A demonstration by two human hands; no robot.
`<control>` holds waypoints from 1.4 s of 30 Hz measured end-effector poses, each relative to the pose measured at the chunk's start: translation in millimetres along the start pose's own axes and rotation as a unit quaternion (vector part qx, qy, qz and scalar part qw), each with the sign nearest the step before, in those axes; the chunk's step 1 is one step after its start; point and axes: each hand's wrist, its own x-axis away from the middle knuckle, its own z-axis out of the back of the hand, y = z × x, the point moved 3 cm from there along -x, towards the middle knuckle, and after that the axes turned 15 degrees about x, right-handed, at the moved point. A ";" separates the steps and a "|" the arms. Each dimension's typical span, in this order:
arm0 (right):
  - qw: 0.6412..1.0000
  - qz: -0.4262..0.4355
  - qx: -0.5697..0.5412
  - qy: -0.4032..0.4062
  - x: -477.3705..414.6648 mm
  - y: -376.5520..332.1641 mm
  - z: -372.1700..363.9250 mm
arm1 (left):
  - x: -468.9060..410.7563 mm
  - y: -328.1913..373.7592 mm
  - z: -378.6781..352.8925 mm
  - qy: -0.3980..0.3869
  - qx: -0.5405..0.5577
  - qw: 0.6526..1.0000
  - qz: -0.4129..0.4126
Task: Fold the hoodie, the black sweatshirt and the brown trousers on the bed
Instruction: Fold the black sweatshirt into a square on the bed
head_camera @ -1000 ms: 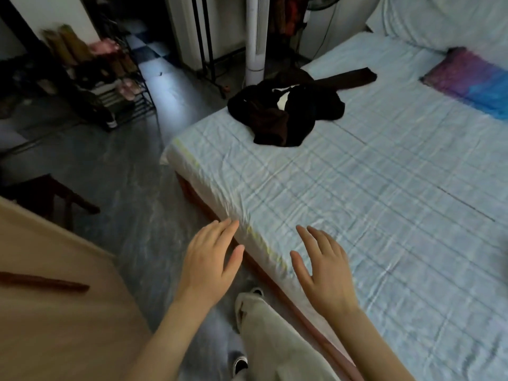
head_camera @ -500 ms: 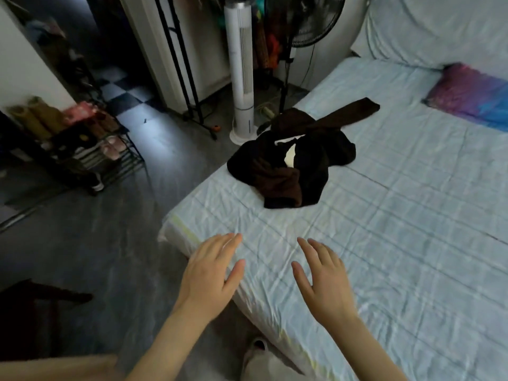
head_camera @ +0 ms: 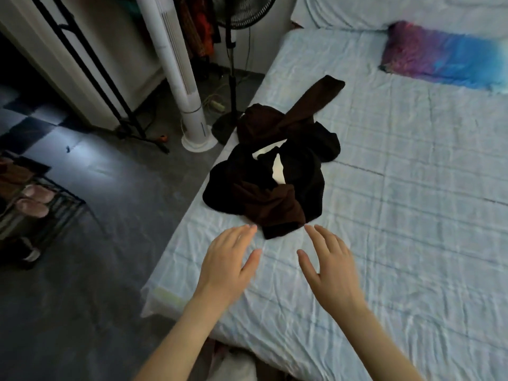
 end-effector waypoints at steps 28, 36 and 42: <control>0.986 -0.144 -0.071 0.048 -219.7 36.0 -282.6 | -214.2 -281.4 -153.4 -0.076 0.011 0.995 -0.059; 0.941 -0.166 -0.262 0.135 -150.6 -19.3 -115.2 | -178.9 -153.7 -51.7 0.032 0.211 0.974 -0.081; 0.919 -0.155 -0.340 0.123 -95.8 -38.2 20.1 | -149.5 -32.7 6.2 0.070 0.267 0.957 -0.091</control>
